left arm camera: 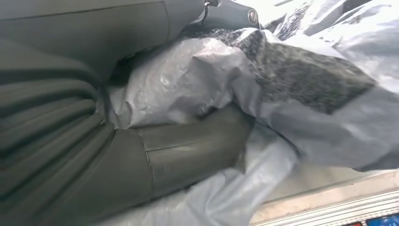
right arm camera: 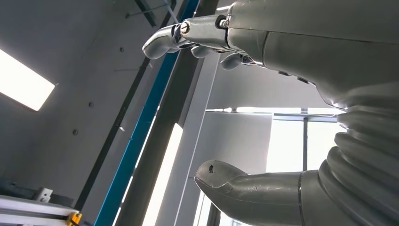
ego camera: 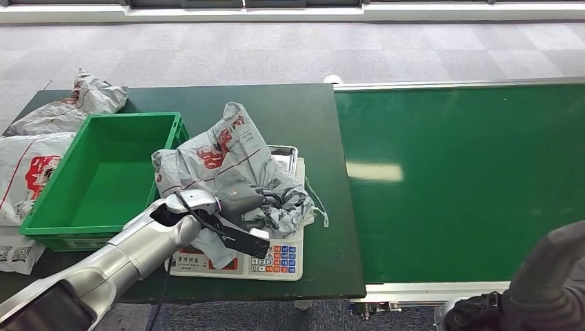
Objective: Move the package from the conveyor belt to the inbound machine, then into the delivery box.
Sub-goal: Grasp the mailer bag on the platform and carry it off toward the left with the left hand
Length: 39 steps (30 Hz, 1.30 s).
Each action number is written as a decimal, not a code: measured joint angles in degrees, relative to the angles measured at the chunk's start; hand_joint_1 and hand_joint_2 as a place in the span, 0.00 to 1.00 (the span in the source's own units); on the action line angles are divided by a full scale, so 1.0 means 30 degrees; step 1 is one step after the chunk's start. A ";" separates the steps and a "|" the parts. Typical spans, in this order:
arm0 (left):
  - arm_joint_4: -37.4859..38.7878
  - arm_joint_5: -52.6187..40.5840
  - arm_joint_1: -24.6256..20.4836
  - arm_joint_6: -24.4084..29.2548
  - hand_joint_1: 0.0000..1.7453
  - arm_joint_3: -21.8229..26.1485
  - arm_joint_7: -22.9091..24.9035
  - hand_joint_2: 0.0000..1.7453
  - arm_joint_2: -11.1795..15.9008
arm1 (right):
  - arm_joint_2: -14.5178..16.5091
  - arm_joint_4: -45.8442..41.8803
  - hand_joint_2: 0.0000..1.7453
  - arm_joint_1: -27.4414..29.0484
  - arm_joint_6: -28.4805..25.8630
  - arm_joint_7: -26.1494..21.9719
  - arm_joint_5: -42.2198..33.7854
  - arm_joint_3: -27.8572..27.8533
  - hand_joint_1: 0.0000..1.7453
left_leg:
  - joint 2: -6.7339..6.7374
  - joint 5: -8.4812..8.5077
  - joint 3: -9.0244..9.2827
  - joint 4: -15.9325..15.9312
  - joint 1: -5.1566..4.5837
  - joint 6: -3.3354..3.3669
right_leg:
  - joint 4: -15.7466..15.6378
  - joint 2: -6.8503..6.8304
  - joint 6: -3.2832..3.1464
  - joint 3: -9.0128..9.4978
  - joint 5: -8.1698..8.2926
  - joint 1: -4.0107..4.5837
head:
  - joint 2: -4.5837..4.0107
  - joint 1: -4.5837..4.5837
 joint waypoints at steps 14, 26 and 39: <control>-0.1760 -0.0035 0.0023 -0.0840 1.00 -0.0020 0.0324 1.00 0.0948 | -0.0047 -0.0128 1.00 0.0019 0.0000 -0.0179 0.0076 0.0000 0.00 | 0.0026 0.0025 0.0038 -0.0001 0.0003 -0.0019 | 0.0002 0.0018 -0.0016 -0.0026 0.0027 0.0003 | 0.0000 0.0002; -0.5044 -0.0299 -0.0678 -0.1537 1.00 0.0228 0.1559 1.00 0.2745 | -0.0055 -0.0388 1.00 0.0151 0.0000 -0.0501 -0.0040 -0.0015 0.00 | 0.0038 0.0059 -0.0061 0.0000 0.0008 -0.0052 | 0.0011 0.0041 -0.0023 -0.0152 0.0054 0.0005 | 0.0000 0.0000; -0.7487 -0.1013 -0.2705 -0.1558 1.00 0.1344 0.2495 1.00 0.3557 | -0.0220 -0.0388 1.00 0.0383 -0.0036 -0.1069 -0.0592 -0.0015 0.00 | 0.0035 0.0063 -0.0149 0.0010 0.0009 -0.0052 | 0.0011 0.0040 -0.0034 -0.0235 0.0069 0.0004 | 0.0000 0.0000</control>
